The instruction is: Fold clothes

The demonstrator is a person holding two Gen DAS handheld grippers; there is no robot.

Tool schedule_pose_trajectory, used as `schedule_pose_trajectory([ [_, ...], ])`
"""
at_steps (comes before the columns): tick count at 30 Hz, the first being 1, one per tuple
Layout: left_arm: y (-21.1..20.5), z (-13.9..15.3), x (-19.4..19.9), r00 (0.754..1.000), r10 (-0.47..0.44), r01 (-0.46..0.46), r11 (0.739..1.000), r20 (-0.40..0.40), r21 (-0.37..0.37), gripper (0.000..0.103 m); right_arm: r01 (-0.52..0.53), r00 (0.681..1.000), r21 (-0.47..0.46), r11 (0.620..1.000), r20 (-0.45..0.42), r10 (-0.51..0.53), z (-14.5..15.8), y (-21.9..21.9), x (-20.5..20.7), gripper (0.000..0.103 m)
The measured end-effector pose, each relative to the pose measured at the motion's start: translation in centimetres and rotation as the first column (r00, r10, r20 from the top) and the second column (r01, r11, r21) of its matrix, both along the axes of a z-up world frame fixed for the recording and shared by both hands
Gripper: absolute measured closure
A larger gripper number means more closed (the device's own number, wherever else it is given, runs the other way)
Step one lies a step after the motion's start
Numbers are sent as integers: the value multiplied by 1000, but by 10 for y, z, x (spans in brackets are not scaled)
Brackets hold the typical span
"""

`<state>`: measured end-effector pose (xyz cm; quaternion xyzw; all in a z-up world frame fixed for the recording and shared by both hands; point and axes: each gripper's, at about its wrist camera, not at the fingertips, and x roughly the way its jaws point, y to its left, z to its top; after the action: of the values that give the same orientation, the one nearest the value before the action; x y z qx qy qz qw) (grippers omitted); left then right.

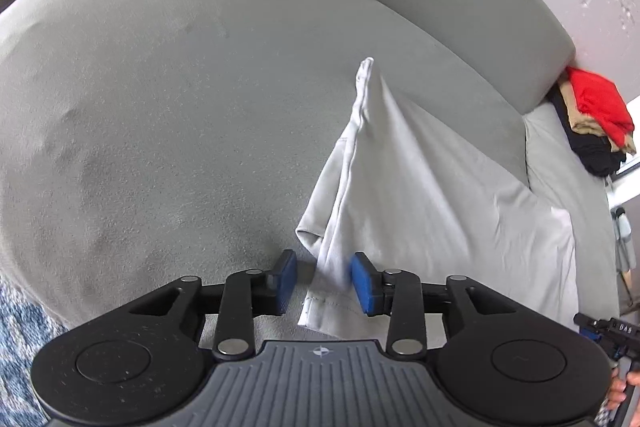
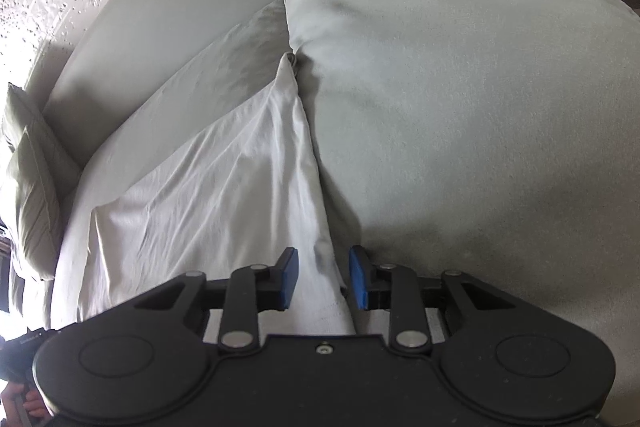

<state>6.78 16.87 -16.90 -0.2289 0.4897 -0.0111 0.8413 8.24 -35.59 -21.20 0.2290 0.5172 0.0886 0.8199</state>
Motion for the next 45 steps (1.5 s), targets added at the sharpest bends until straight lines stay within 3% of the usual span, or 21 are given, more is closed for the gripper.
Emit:
schedule_pose_trajectory([
  [2,-8,1,3,999,-41,41,999,6,36,84,1,1000,-10,1000,-14,-1,-2,0,1,95],
  [3,-13,2,3,998,-65,64,996,16,55,101,-2,1000,-18,1000,-17,2,-2,1,2,97],
  [5,-22,6,1,994,-95,90,990,45,110,101,-9,1000,-57,998,4,9,2,5,-1,100],
  [8,-21,9,-6,996,-45,31,983,75,180,101,23,997,-150,988,72,-12,10,11,-12,101],
  [10,-17,7,-9,998,-8,-4,983,64,186,101,37,996,-178,983,80,-23,12,12,-16,101],
  [13,-19,5,-7,999,-36,31,976,19,217,96,22,999,-190,982,51,-13,11,10,-14,101],
  [15,-19,9,-14,998,-29,15,973,58,232,88,39,997,-167,985,67,-28,14,6,-17,99],
  [17,-14,18,-29,987,-1,-34,977,161,210,88,64,993,-132,989,110,-50,19,1,-24,88],
  [20,-5,32,-48,942,25,-68,991,335,117,84,109,965,-46,993,243,-95,32,-5,-41,78],
  [25,-40,34,6,940,-58,31,996,337,84,84,103,949,143,984,282,-140,34,16,-22,78],
  [29,-84,22,48,929,-203,159,974,310,163,84,34,967,131,991,245,-66,20,48,17,78],
  [32,-104,6,66,922,-252,186,954,293,234,84,-2,977,149,989,212,-30,1,58,37,80],
  [35,-105,-9,80,946,-206,133,951,250,279,92,-2,988,146,989,154,-21,-17,65,54,80],
  [37,-99,-17,91,969,-126,49,940,211,337,91,75,981,15,997,177,-76,-16,60,58,86],
  [39,-85,-23,95,985,-25,-51,904,173,424,93,174,963,-146,974,234,-137,-11,53,60,91],
  [40,-77,-22,93,985,12,-88,894,173,440,93,214,952,-189,958,261,-161,-8,47,59,103],
  [41,-69,-22,91,984,48,-124,882,173,455,92,237,944,-196,951,278,-178,-5,40,59,103],
  [44,-57,-12,80,967,135,-232,811,214,537,93,287,927,-199,937,304,-220,3,30,53,103],
  [45,-52,-7,75,958,158,-263,817,238,513,93,309,917,-185,933,318,-241,5,28,48,102],
])
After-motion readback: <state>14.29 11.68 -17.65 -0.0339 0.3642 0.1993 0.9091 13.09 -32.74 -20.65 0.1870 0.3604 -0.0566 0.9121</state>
